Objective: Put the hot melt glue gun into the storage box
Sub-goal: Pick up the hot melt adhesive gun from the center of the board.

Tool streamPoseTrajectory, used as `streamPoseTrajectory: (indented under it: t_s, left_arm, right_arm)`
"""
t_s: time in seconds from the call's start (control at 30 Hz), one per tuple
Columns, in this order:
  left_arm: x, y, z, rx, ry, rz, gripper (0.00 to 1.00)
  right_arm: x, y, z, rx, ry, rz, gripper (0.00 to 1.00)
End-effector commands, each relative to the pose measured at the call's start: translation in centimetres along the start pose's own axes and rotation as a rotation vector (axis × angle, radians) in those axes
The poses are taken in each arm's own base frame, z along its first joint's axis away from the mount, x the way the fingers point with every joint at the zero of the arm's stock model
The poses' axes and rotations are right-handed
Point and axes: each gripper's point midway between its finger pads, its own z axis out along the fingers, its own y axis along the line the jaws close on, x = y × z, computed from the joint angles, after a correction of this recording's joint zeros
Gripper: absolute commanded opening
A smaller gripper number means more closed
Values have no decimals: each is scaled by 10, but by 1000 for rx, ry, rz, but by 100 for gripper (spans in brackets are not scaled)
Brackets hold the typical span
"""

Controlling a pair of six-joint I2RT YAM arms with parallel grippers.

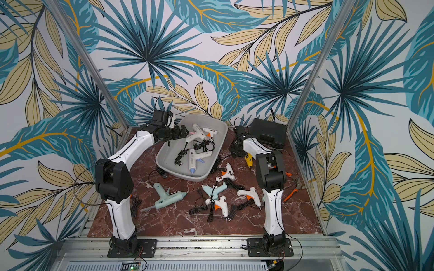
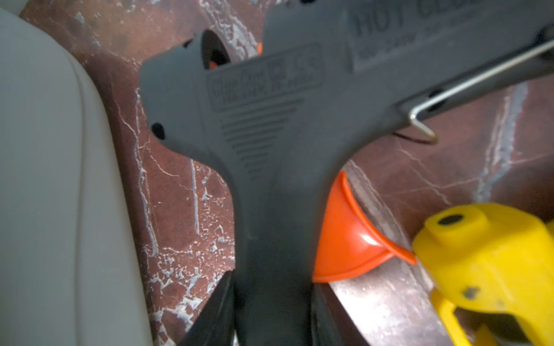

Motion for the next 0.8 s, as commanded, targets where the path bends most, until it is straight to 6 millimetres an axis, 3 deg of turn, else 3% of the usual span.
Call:
streamPoseTrajectory:
  t_s: [0.0, 0.07, 0.3, 0.47, 0.57, 0.67, 0.77]
  left_arm:
    - [-7, -4, -11, 24, -52, -21, 100]
    - [-9, -7, -17, 35, -66, -28, 100]
    - [-12, -9, -28, 43, -98, -50, 100]
    - [-14, -8, -33, 29, -114, -55, 100]
    - [-15, -7, -34, 21, -121, -65, 100]
    - [-17, -6, -35, 16, -129, -82, 100]
    - [-19, -6, -37, 14, -139, -88, 100]
  right_arm:
    - [7, -6, 1, 26, 16, -63, 25]
    - [8, -9, 2, 40, 21, -65, 33]
    - [17, -19, 17, 100, 84, -75, 45]
    - [19, -19, 17, 127, 125, -108, 52]
    - [24, -18, 15, 140, 153, -131, 52]
    - [28, -16, 14, 132, 177, -144, 44]
    - [30, -14, 15, 121, 184, -149, 42]
